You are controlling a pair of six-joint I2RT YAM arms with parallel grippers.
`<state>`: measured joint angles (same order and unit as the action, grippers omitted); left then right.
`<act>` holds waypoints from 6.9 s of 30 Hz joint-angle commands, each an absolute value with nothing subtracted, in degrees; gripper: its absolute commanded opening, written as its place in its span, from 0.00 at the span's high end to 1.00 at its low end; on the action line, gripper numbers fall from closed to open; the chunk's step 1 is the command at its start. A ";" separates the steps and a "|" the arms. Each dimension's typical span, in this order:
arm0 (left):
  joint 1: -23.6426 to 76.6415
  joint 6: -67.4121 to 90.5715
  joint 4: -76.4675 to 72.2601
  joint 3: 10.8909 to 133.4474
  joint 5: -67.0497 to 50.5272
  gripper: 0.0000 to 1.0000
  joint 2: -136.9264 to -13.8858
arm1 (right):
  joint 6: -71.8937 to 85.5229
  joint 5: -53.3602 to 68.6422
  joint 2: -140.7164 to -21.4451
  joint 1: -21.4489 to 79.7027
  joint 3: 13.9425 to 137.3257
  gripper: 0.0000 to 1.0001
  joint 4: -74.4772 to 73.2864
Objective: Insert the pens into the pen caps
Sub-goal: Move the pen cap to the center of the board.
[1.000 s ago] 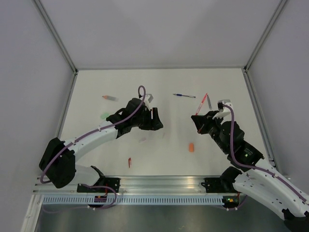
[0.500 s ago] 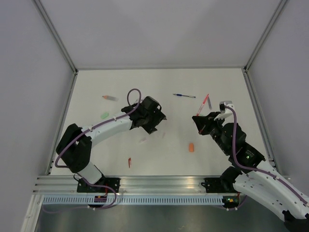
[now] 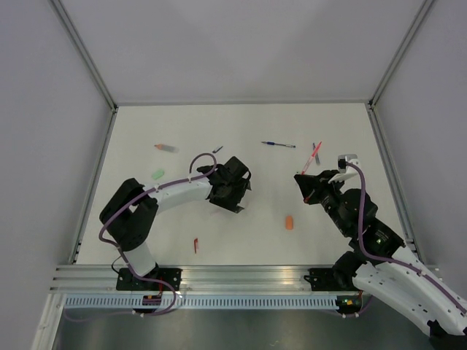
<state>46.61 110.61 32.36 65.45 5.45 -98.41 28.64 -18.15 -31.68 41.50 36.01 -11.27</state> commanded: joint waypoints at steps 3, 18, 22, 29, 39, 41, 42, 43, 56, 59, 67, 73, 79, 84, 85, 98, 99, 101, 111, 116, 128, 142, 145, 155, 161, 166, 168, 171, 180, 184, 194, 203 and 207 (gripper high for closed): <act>47.29 135.26 31.81 67.21 5.36 0.28 -101.32 | 27.69 -19.51 -29.97 41.40 35.77 1.00 -10.90; 47.37 137.30 30.94 71.45 7.11 0.32 -108.45 | 27.33 -18.37 -29.53 41.40 36.04 1.00 -11.43; 47.37 130.97 29.18 70.84 9.31 0.32 -108.37 | 27.25 -18.19 -29.62 41.40 35.95 1.00 -11.42; 47.37 110.69 36.82 75.06 17.22 0.32 -102.75 | 27.16 -17.93 -30.32 41.40 35.86 1.00 -11.08; 42.82 96.77 43.76 73.30 31.47 0.29 -91.24 | 27.33 -18.11 -33.13 41.40 35.42 1.00 -10.11; 37.20 100.95 50.42 73.21 29.72 0.29 -89.92 | 27.42 -17.76 -33.48 41.40 35.33 1.00 -9.85; 35.18 102.81 53.06 73.13 27.97 0.29 -89.56 | 27.42 -17.58 -33.57 41.40 35.33 1.00 -9.84; 31.33 103.61 55.09 72.95 27.51 0.29 -89.39 | 27.42 -17.49 -33.49 41.40 35.33 1.00 -9.84; 17.05 63.90 31.19 70.84 26.63 0.60 -89.47 | 27.51 -15.21 -32.61 41.40 35.60 1.00 -9.84; 15.47 61.18 32.87 69.70 27.42 0.59 -90.61 | 27.42 -15.38 -32.26 41.40 35.42 1.00 -10.02; 7.92 46.62 22.63 60.93 17.51 0.54 -92.64 | 27.60 -15.21 -31.46 41.40 35.33 1.00 -10.11; 6.59 39.39 16.61 57.57 13.09 0.53 -91.14 | 27.68 -14.77 -31.55 41.40 35.60 1.00 -10.11; 5.71 37.27 20.39 59.94 14.41 0.53 -93.08 | 27.60 -14.59 -31.29 41.31 35.59 1.00 -10.20; 3.79 35.69 21.62 60.12 16.17 0.53 -94.13 | 27.77 -14.68 -31.46 41.40 35.51 1.00 -10.19; 3.34 35.60 21.53 59.94 16.00 0.53 -94.39 | 27.69 -14.76 -31.38 41.40 35.51 1.00 -10.28; 2.37 25.67 18.46 66.00 12.57 0.53 -98.70 | 27.86 -13.98 -31.11 41.40 35.68 1.00 -10.28; 2.37 24.97 18.81 66.53 12.39 0.54 -99.57 | 27.86 -13.80 -31.11 41.40 35.68 1.00 -10.28; 2.37 22.68 19.68 68.20 12.13 0.54 -100.45 | 27.95 -13.27 -31.03 41.40 35.77 1.00 -10.28; 0.97 17.59 22.06 72.41 8.70 0.57 -106.43 | 28.04 -12.74 -30.24 41.40 35.68 1.00 -10.20; 0.97 16.35 23.11 73.39 8.53 0.59 -108.98 | 27.95 -12.66 -30.85 41.40 35.77 1.00 -10.20; 0.97 16.26 24.43 72.95 5.89 0.63 -110.04 | 27.95 -12.83 -31.20 41.40 35.68 1.00 -10.11; 1.05 13.62 24.17 72.60 0.28 0.74 -111.44 | 27.95 -13.54 -31.90 41.40 35.68 1.00 -10.02; 1.49 12.92 22.68 71.99 -3.33 0.81 -110.92 | 27.95 -13.80 -32.17 41.40 35.60 1.00 -9.93; 7.38 6.42 17.93 69.35 -11.86 0.98 -107.14 | 27.95 -14.41 -32.34 41.40 35.77 1.00 -9.84; 15.02 -3.68 13.98 65.13 -17.84 0.93 -103.54 | 27.95 -14.94 -32.61 41.40 35.77 1.00 -9.58; 20.39 -9.75 16.43 64.95 -20.30 0.93 -102.84 | 27.86 -15.38 -33.05 41.40 35.68 1.00 -9.67; 21.18 -11.33 16.96 64.42 -21.53 0.92 -102.13 | 27.95 -15.64 -33.13 41.40 35.60 1.00 -9.67; 21.88 -12.21 18.89 65.12 -21.45 0.89 -102.74 | 27.95 -15.82 -33.22 41.40 35.68 1.00 -9.67; 26.27 -16.78 24.61 68.38 -14.59 0.93 -105.30 | 27.95 -16.08 -33.13 41.40 35.60 1.00 -9.84; 28.38 -19.94 27.14 68.82 -10.30 0.94 -105.03 | 27.95 -16.17 -32.70 41.40 35.68 1.00 -9.84; 32.25 -27.68 35.07 75.76 -1.49 0.98 -106.96 | 27.77 -16.70 -33.05 41.40 35.77 1.00 -10.11; 39.97 -33.92 36.73 76.38 -8.44 0.98 -108.54 | 28.04 -17.93 -31.38 41.40 35.42 1.00 -10.19; 43.94 -37.70 36.39 76.29 -8.17 0.98 -109.34 | 28.12 -18.37 -30.06 41.40 35.51 1.00 -10.46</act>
